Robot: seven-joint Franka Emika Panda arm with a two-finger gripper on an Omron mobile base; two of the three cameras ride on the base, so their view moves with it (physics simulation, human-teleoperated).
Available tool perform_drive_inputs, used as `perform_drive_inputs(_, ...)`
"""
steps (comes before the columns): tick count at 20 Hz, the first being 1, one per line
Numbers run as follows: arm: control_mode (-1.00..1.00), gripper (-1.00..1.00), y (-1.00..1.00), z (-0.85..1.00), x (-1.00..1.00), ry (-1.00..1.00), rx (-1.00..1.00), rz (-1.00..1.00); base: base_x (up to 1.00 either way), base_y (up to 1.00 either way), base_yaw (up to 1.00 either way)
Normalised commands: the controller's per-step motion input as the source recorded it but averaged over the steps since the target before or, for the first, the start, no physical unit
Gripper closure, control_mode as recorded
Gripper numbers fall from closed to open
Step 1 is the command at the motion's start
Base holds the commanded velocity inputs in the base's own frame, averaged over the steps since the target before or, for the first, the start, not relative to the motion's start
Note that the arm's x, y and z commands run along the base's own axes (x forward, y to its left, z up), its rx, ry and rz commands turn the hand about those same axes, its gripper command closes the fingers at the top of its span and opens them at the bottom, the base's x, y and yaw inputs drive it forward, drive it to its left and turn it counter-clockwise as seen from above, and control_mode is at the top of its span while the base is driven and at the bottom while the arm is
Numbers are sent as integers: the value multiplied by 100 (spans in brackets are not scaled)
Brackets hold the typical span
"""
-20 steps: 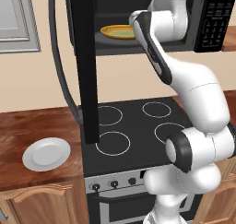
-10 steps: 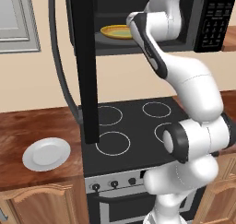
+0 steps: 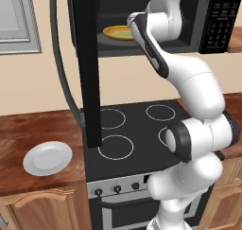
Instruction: Pick the squash from the counter and place it in the microwave. Then turn on the microwave.
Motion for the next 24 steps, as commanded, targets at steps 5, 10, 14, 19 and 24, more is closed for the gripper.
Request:
perform_drive_inputs(5,-100,100,9,0,23,0,0,0,0,0,0)
perform_drive_inputs(10,-100,100,1,-5,26,0,0,0,0,0,0)
perform_drive_inputs(14,-100,100,4,-8,24,2,0,0,0,0,0)
perform_drive_inputs(19,-100,100,7,-6,22,2,0,0,0,0,0)
perform_drive_inputs(24,-100,100,8,-7,23,3,0,0,0,0,0)
